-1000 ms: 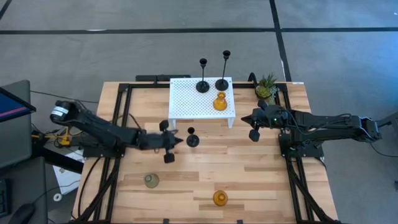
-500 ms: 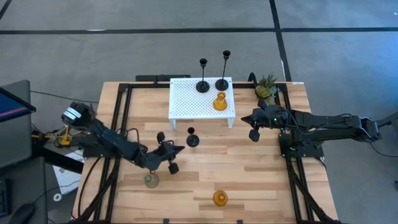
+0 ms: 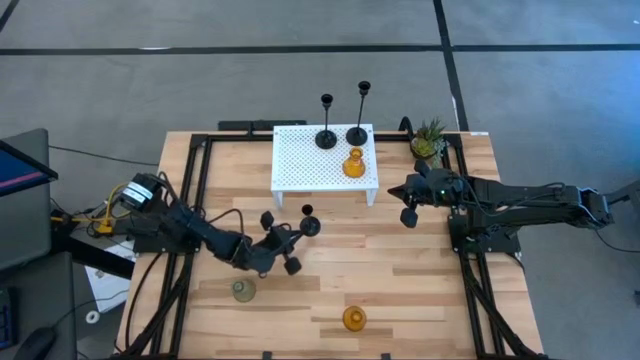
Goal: Pick & Place candle stick holders
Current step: Put the black candle holder on the shelf
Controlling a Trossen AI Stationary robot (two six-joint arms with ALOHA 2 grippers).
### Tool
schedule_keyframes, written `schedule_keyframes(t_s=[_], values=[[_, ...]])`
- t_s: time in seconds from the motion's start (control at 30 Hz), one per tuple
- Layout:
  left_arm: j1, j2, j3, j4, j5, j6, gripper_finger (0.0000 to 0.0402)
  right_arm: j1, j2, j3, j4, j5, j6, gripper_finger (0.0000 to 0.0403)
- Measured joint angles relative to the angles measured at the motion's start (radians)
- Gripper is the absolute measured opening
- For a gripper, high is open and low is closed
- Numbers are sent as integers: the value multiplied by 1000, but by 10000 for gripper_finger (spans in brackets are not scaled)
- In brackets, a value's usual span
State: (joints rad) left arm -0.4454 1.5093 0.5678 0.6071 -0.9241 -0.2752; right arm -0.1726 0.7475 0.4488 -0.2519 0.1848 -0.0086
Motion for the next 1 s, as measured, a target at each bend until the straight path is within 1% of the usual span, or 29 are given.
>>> schedule_keyframes(t_s=[0.13, 0.3, 0.4, 0.5, 0.57, 0.67, 0.77, 0.83, 0.9, 1.0], values=[[21, 0, 0, 0, 1, -3, 43, 0, 0, 0, -1, 0, 1, 0], [69, 0, 0, 0, 18, -3, 99, 0, 0, 0, -1, 0, 1, 0], [107, 0, 0, 0, 70, -14, 136, 0, 0, 0, -1, 0, 1, 0], [151, 0, 0, 1, 153, -22, 170, 0, 0, 0, -1, 0, 1, 0], [180, 0, 0, 3, 196, -23, 188, 0, 0, 0, -1, 0, 1, 0], [216, 0, 0, 5, 226, -47, 207, 0, 0, 0, -1, 0, 1, 0], [240, 0, 0, 8, 245, -55, 214, 0, 0, 0, -1, 0, 0, 0], [245, 0, 0, 8, 249, -55, 211, 0, 0, 0, -2, 0, 0, 0], [245, 0, 0, 12, 250, -55, 199, 0, 0, 0, -2, 0, 0, 0], [242, 0, 0, 15, 250, -55, 164, 0, 0, 0, -2, 0, 0, 0]])
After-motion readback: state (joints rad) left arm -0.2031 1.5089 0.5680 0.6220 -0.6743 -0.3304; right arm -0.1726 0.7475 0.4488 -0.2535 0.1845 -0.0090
